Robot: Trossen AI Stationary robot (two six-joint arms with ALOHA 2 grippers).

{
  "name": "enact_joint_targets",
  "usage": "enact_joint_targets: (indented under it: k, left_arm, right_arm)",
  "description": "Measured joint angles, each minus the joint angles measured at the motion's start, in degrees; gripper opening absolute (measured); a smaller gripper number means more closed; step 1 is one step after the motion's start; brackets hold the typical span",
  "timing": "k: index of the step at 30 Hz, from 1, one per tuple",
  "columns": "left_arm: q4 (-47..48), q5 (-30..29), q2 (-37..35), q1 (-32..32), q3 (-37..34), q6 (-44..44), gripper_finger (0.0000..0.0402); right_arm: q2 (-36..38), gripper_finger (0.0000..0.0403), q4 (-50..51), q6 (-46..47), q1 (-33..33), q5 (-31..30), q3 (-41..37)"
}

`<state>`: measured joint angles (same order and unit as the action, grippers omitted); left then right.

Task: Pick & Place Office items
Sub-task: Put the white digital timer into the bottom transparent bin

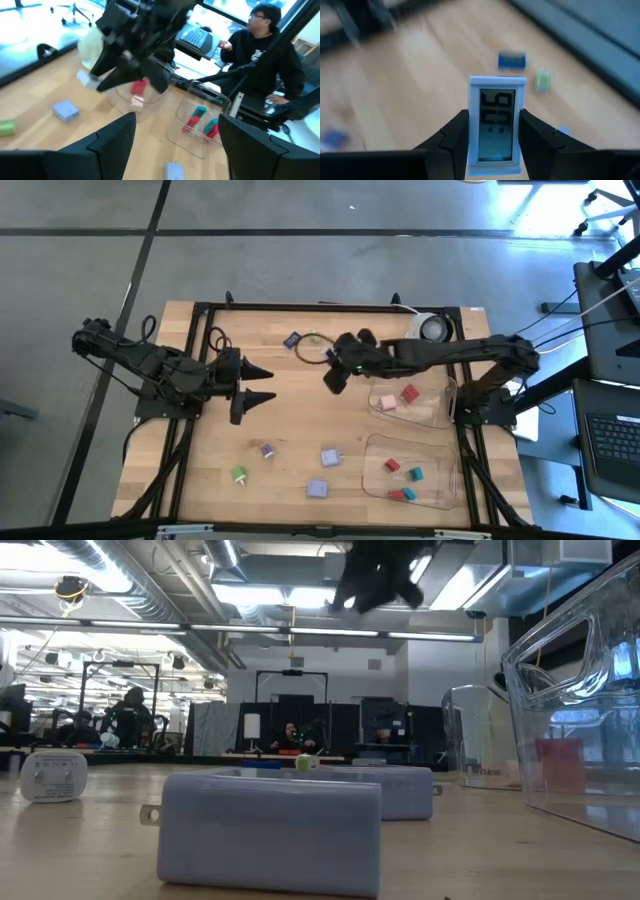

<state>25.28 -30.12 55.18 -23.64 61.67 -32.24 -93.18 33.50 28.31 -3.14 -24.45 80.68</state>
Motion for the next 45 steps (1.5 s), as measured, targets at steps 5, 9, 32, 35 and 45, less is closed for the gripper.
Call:
enact_joint_targets:
  k: [5, 9, 32, 35, 45]
  left_arm:
    - [0.23, -3.11, 0.09, 0.02, 0.0, 2.79, 0.0278]
    - [0.24, -5.75, 0.71, 0.06, -0.04, 3.03, 0.0278]
    - [0.21, -7.83, 5.68, 0.11, -0.04, 3.0, 0.0278]
    - [-0.26, -7.83, 5.68, 0.11, -0.04, 3.03, 0.0278]
    - [-0.24, -7.83, 5.68, 0.11, -0.04, 2.99, 0.0278]
  right_arm:
    - [5.78, 0.0139, -3.53, -0.34, -1.82, -4.89, 0.03]
    - [8.76, 0.0139, -6.22, -1.55, -3.33, -7.14, 0.05]
    - [13.37, 0.014, -13.89, -4.97, -12.47, -3.74, 0.08]
    - [15.49, 0.014, -9.34, -0.99, -14.16, 0.86, 0.08]
    - [20.96, 0.0147, 19.18, 18.88, -21.07, 11.01, 0.11]
